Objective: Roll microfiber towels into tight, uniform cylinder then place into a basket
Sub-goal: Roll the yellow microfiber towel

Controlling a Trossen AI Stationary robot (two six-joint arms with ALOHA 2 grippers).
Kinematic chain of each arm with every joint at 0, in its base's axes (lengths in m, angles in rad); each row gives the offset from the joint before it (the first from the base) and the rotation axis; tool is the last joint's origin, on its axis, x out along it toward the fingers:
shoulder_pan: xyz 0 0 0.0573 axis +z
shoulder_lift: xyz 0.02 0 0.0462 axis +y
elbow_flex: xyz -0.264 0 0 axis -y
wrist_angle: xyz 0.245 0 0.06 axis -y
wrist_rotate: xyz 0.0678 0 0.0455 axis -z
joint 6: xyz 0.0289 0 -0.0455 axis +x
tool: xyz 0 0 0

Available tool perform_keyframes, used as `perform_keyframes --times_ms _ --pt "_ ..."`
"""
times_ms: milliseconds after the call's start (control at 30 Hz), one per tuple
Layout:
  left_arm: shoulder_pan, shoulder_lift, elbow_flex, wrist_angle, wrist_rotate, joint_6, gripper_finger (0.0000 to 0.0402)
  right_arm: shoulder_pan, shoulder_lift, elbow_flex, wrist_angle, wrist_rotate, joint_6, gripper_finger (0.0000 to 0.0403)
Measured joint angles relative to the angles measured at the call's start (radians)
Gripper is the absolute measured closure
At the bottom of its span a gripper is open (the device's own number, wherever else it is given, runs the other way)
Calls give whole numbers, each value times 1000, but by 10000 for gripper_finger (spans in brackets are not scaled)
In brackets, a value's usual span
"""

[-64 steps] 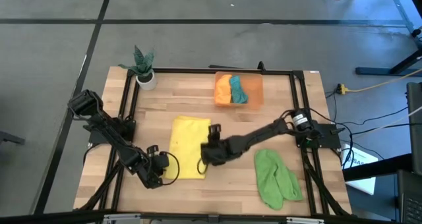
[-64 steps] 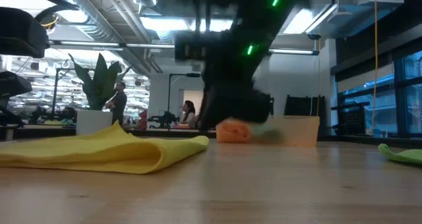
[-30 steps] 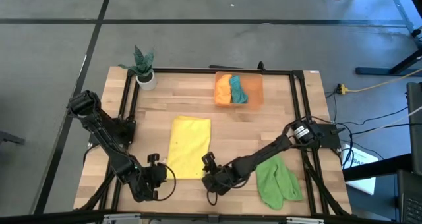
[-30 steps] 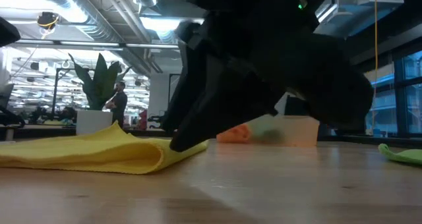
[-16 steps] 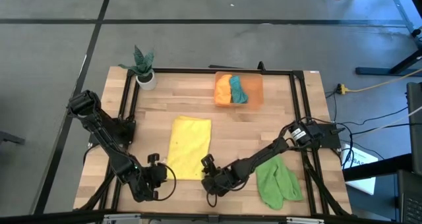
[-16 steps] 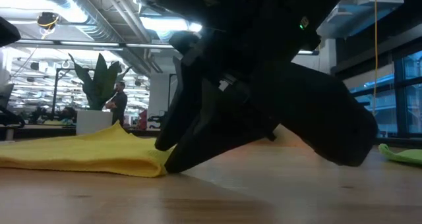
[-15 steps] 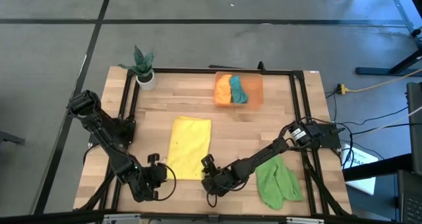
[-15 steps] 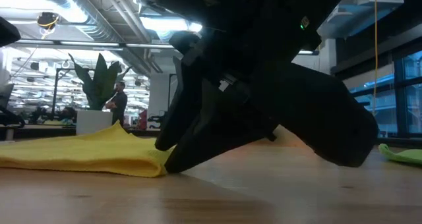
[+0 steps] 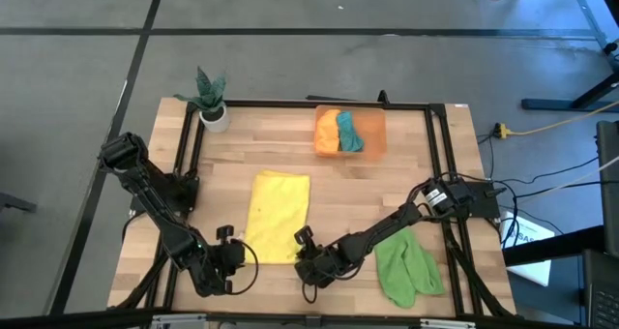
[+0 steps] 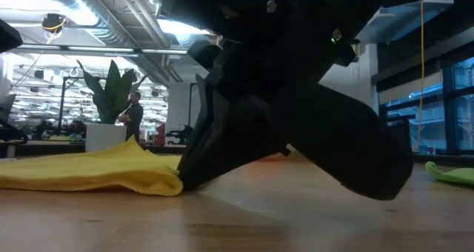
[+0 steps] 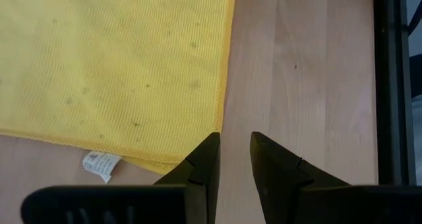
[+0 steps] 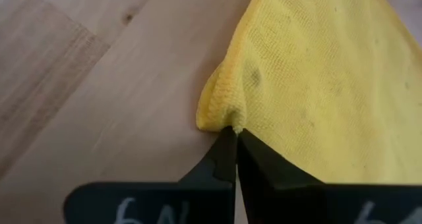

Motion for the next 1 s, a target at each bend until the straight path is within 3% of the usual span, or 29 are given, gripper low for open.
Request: perform_keyframes --times_ms 233,600,867,1000 --pt "0 0 0 0 0 0 325 -5 4 40 -52 0 -43 397" --pt "0 0 0 0 2 0 325 -23 1 281 -293 -8 -150 400" --pt "-5 0 0 0 10 -1 325 -125 0 314 -251 -271 -310 401" --pt "-5 0 0 0 10 -1 325 -182 0 314 -183 -313 -365 401"
